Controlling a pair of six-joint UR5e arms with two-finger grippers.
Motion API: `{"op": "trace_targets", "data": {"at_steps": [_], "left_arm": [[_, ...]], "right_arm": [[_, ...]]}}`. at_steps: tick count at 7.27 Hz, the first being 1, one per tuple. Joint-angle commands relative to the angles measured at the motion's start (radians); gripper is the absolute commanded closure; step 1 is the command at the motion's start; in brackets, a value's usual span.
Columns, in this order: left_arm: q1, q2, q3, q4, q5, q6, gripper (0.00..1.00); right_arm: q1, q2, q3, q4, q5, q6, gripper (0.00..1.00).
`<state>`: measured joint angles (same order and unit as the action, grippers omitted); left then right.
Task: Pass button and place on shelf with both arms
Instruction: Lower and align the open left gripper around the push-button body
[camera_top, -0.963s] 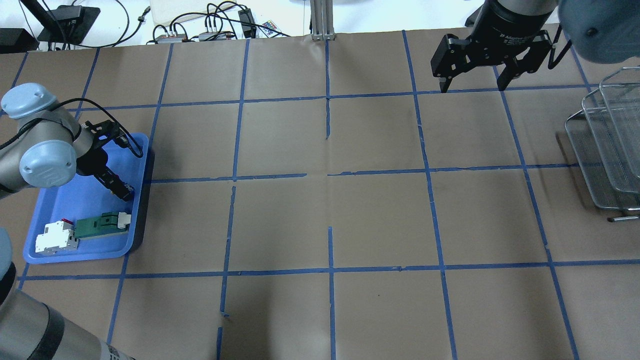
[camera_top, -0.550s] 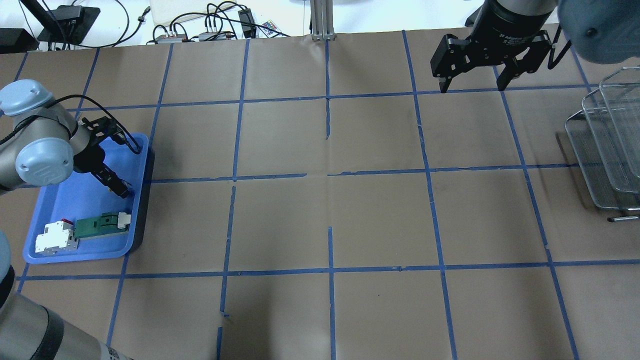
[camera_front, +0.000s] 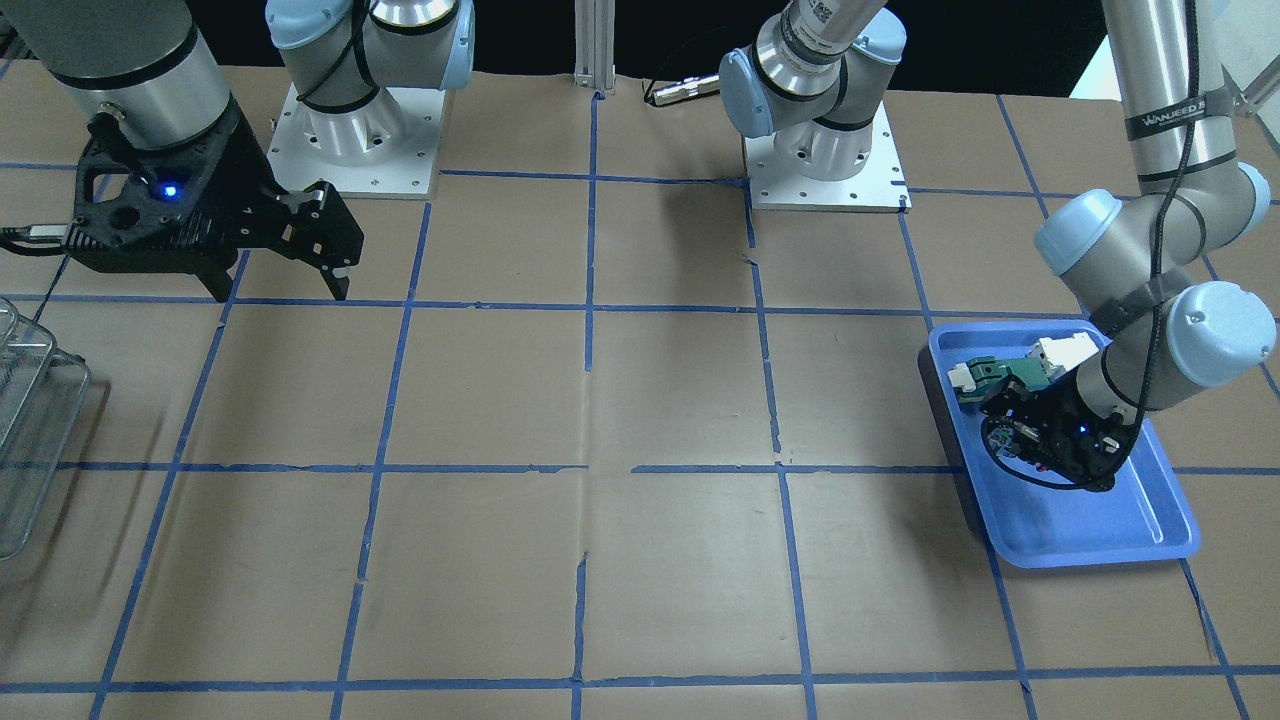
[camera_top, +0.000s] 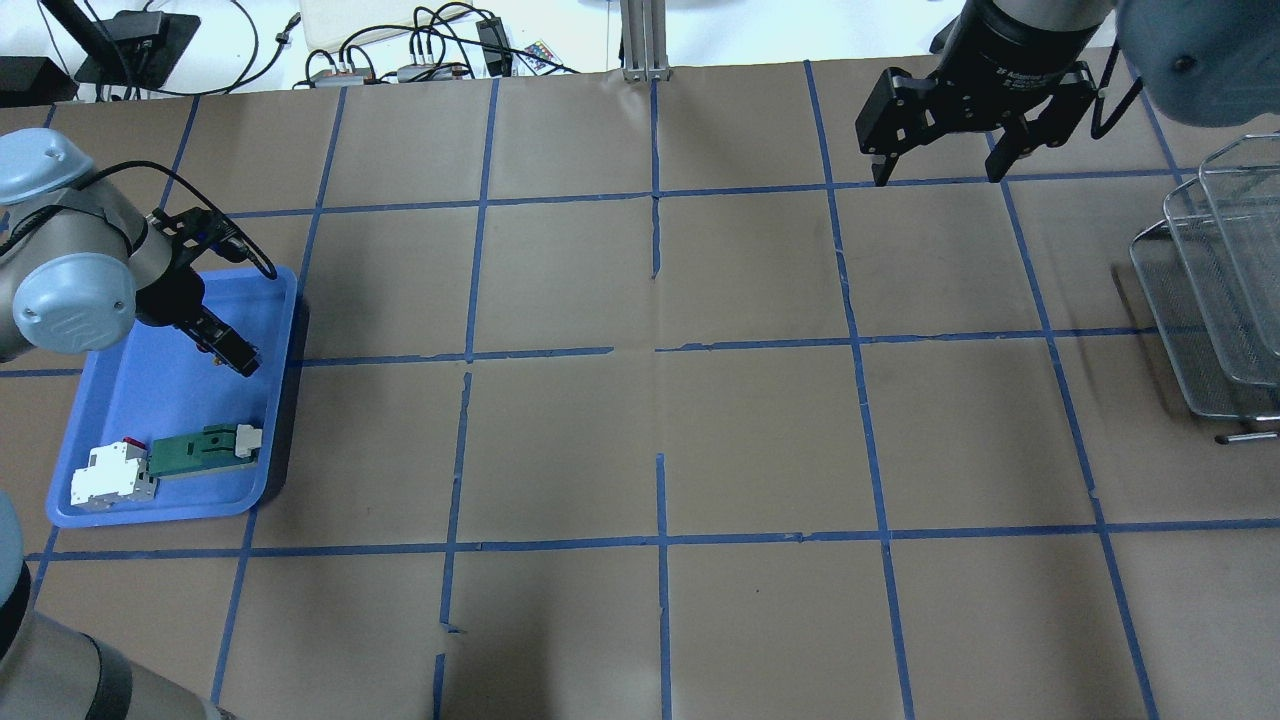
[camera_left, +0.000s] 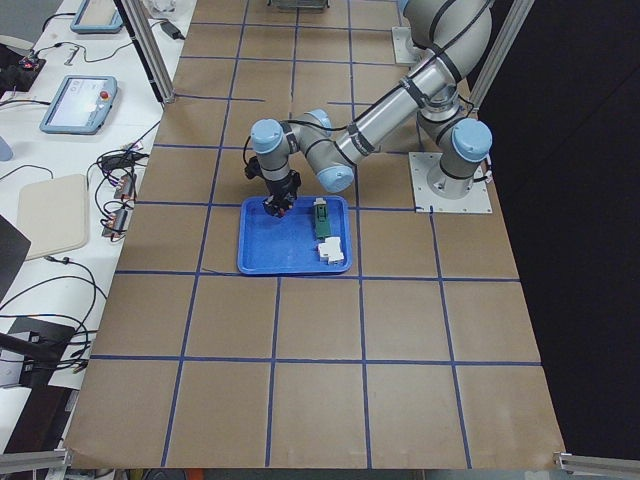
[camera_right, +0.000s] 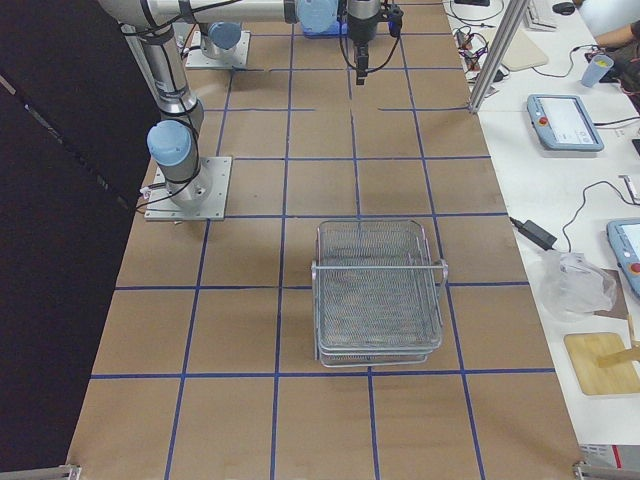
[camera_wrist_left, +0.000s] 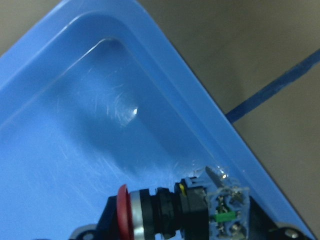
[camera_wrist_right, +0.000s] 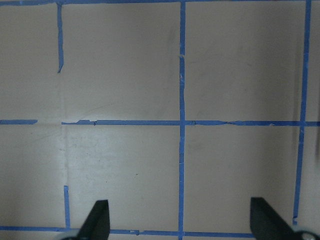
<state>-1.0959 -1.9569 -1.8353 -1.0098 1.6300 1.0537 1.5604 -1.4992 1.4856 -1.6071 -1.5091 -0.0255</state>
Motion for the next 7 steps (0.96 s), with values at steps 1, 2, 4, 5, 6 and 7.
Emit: {"op": "trace_targets", "data": {"at_steps": [1,2,4,5,6,7], "left_arm": [[0.037,-0.025,-0.01,0.0,-0.002,-0.003,0.49],[0.039,-0.039,0.001,0.0,0.007,0.008,0.36],[0.062,-0.048,-0.004,0.008,0.005,-0.009,0.05],[0.083,-0.054,-0.002,0.008,0.005,-0.033,0.0],[0.088,-0.047,0.002,0.008,0.004,-0.084,0.0],[0.097,-0.037,0.005,0.011,0.004,-0.046,0.0]], "right_arm": [[-0.006,0.004,0.002,-0.002,0.032,-0.04,0.0],[-0.008,0.002,0.002,-0.001,0.023,-0.044,0.0],[-0.005,-0.004,0.002,-0.002,0.026,-0.042,0.0],[-0.005,0.0,0.002,-0.002,0.026,-0.042,0.0],[-0.005,-0.003,0.002,-0.001,0.026,-0.042,0.0],[-0.005,0.002,0.002,-0.002,0.024,-0.042,0.0]]}}
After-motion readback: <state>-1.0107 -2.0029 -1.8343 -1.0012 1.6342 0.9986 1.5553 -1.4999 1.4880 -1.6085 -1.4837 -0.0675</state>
